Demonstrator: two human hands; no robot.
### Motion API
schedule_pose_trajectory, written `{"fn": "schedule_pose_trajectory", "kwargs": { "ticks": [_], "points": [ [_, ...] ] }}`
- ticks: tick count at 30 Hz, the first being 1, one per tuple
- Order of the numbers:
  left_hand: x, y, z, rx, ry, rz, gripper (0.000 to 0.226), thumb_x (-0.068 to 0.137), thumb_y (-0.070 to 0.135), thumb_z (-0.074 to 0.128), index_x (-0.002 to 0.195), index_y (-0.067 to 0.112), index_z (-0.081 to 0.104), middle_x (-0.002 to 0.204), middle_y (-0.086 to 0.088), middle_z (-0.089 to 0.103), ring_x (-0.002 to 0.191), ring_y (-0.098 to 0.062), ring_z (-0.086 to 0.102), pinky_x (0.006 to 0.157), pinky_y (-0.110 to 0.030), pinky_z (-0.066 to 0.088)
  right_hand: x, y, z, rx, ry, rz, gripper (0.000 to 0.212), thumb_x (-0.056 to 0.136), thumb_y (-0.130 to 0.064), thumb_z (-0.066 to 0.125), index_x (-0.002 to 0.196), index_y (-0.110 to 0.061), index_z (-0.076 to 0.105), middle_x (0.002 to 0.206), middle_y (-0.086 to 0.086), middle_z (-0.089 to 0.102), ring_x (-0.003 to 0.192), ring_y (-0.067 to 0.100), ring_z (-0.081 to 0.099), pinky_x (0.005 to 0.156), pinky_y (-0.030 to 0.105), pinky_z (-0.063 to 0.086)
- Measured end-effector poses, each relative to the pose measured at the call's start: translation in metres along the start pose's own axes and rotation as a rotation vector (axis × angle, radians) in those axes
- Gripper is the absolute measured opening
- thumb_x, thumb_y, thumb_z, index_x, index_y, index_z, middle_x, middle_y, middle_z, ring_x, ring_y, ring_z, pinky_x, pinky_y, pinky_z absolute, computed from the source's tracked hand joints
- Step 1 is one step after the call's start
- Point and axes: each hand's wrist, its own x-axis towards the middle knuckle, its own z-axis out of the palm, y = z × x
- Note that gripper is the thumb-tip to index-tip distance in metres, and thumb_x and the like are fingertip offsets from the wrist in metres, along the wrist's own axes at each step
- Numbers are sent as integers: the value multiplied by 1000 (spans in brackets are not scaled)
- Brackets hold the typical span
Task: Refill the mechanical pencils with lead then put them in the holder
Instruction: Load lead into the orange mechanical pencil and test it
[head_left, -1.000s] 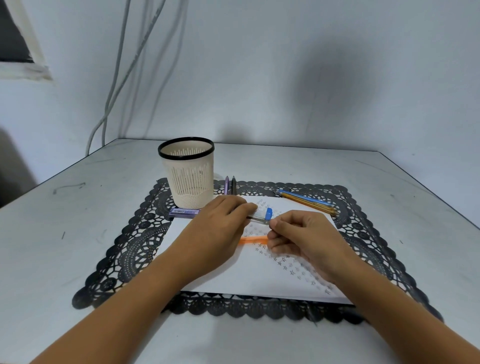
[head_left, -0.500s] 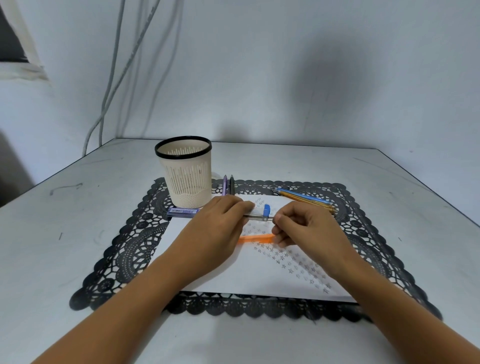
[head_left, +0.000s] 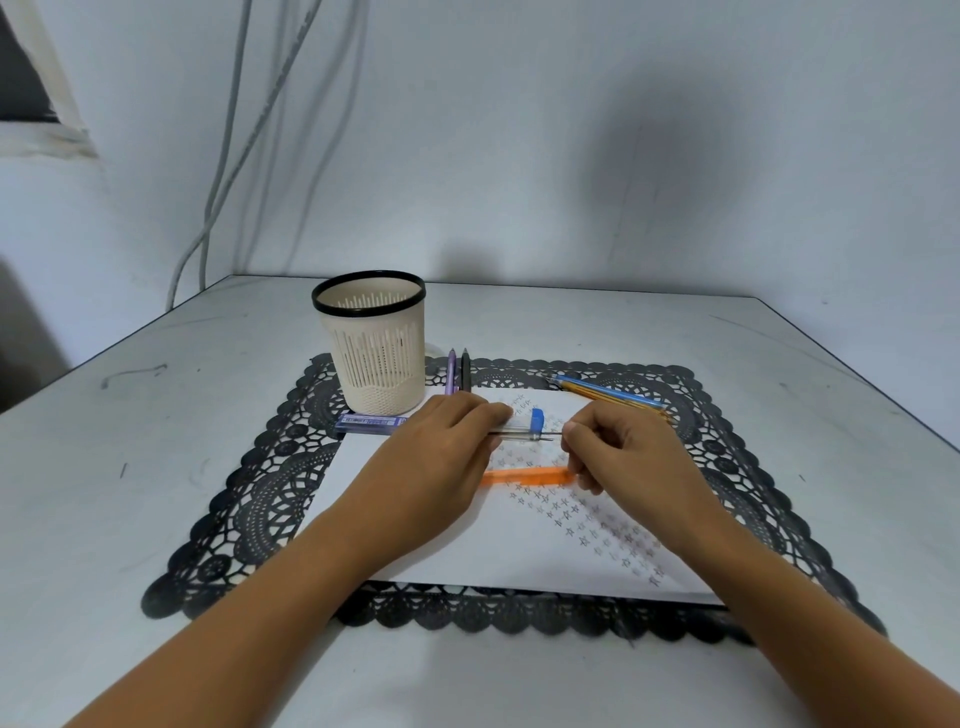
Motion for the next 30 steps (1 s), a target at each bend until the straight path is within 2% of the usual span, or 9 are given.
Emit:
{"fn": "schedule_pose_trajectory", "kwargs": {
  "ticks": [4,6,9,11,20,23,30],
  "points": [
    [0,0,0,-6,4,-1,37,91,27,36,114,9,58,105,-6,61,94,-20,56,80,-24,42,1,2,0,-7,0,-1,20,87,-15,52,70,-14,63,58,1,64,49,2,54,58,31,51],
    [0,0,-1,-13,11,-3,36,90,27,36,114,8,58,104,-6,61,94,-20,55,82,-25,39,1,2,0,-8,18,-25,17,86,-15,55,70,-16,63,63,3,64,55,8,56,59,31,51],
    [0,1,-1,-7,17,-5,36,90,26,37,113,8,58,103,-7,62,94,-20,55,83,-25,38,1,2,-1,5,24,-58,13,82,-14,60,72,-21,64,65,-3,62,62,13,57,60,26,51],
    [0,1,-1,-1,12,-4,36,90,26,37,112,7,59,103,-7,62,93,-22,57,83,-24,37,0,2,-2,28,15,-58,12,81,-14,62,73,-22,65,62,-8,59,62,15,57,60,28,52],
    [0,1,-1,-27,14,-11,36,90,26,37,113,8,58,104,-7,61,94,-21,56,83,-23,39,1,-1,-3,158,-52,17,10,80,-5,64,76,-14,65,64,-3,62,56,8,59,56,19,51],
    [0,1,-2,-29,13,-11,36,90,27,37,113,8,58,104,-6,61,95,-21,56,80,-25,45,2,-1,-4,214,-66,57,10,80,-2,63,76,-11,64,61,-1,62,53,5,59,55,19,50],
    [0,1,-2,-23,10,-13,37,90,27,36,113,9,58,104,-6,61,95,-21,56,79,-26,45,4,-1,-5,280,-78,111,11,81,0,60,76,-9,64,61,2,61,52,6,58,53,19,49]
  ]
}}
